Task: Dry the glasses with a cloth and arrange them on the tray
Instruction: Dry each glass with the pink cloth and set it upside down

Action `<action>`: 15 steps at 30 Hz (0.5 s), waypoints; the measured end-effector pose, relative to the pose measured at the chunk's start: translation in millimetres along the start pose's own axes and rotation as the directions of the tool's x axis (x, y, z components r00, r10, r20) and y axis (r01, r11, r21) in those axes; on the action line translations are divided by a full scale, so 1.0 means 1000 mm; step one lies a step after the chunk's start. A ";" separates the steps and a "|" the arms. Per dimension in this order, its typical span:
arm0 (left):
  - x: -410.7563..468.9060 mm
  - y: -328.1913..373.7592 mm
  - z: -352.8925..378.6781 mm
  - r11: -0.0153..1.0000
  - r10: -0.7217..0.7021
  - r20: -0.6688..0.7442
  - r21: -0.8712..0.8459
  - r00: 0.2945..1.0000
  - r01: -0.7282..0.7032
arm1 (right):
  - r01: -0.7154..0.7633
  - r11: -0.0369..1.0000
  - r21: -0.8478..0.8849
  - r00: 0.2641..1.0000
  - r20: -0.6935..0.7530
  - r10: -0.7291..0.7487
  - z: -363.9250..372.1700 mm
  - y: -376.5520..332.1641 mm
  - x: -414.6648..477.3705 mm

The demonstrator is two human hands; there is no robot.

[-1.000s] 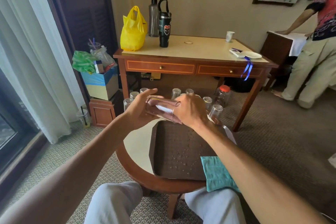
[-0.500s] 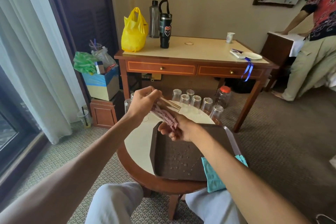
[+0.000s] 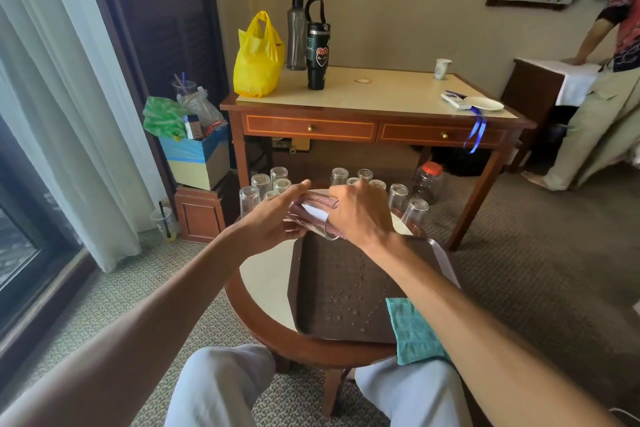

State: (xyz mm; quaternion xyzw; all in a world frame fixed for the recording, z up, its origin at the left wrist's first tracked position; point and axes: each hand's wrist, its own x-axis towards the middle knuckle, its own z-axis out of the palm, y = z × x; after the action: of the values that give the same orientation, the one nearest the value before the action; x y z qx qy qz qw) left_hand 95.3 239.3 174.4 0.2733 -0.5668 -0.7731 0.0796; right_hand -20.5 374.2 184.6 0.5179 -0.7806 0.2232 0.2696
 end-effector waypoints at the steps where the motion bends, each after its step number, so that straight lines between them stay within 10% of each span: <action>1: 0.000 0.000 0.001 0.999 0.041 -0.020 -0.005 0.999 -0.041 | -0.076 0.996 0.048 0.996 0.040 0.074 0.000 -0.003 -0.002; 5: -0.004 0.004 0.003 0.987 0.153 -0.058 -0.046 0.986 -0.156 | -0.530 0.820 0.215 0.825 0.356 0.440 0.002 -0.008 0.003; 9: -0.003 0.007 0.001 0.962 0.270 -0.040 -0.037 0.962 -0.271 | -0.918 0.211 0.337 0.396 0.814 0.425 0.002 -0.013 0.007; 15: 0.004 0.005 -0.014 0.948 0.317 0.067 -0.052 0.946 -0.314 | -0.922 -0.030 0.386 0.378 0.913 0.154 0.008 -0.015 -0.008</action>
State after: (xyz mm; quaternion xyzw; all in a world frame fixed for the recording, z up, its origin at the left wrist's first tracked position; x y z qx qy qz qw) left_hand 98.5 224.3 174.4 0.1483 -0.5902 -0.7713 0.1866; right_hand -5.5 368.9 174.2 0.1976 -0.6690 0.5201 -0.4928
